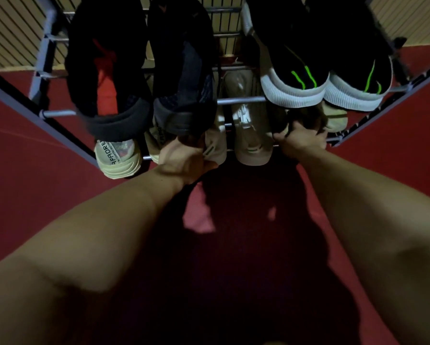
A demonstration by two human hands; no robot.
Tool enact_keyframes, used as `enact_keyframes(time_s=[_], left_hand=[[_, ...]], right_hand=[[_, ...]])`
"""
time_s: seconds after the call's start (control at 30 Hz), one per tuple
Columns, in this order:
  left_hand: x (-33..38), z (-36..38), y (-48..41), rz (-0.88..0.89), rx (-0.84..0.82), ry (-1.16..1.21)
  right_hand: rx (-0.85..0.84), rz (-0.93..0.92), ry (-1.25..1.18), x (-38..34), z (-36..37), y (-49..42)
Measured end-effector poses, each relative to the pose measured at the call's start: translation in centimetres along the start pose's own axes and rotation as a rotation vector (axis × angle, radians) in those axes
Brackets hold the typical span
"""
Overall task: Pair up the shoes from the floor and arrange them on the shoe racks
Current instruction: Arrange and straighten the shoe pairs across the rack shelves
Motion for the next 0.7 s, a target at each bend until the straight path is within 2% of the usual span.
enact_keyframes(time_s=[0.07, 0.13, 0.43, 0.5, 0.7], left_hand=[[0.2, -0.4, 0.3, -0.029, -0.002, 0.015], [0.4, -0.8, 0.8, -0.069, -0.021, 0.004], [-0.1, 0.0, 0.2, -0.101, -0.043, 0.071], [0.0, 0.1, 0.0, -0.093, -0.067, 0.068], [0.5, -0.7, 0.5, -0.06, -0.04, 0.023]], right_hand=[[-0.03, -0.068, 0.043, 0.7, 0.4, -1.0], [0.017, -0.133, 0.076, 0.6, 0.2, -1.1], [0.4, -0.239, 0.225, -1.8, -2.7, 5.2], [0.402, -0.249, 0.19, -1.6, -2.9, 6.4], [0.245, -0.101, -0.081, 2.3, -0.9, 10.3]])
Point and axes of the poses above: each hand's wrist, its own y-axis away from the middle knuckle, its own z-axis out of the palm, x = y × z, the point moved 7 cm from there along -y, towards the middle knuckle, and after that the axes turned 3 degrees about -z, right-handed, at the moved point
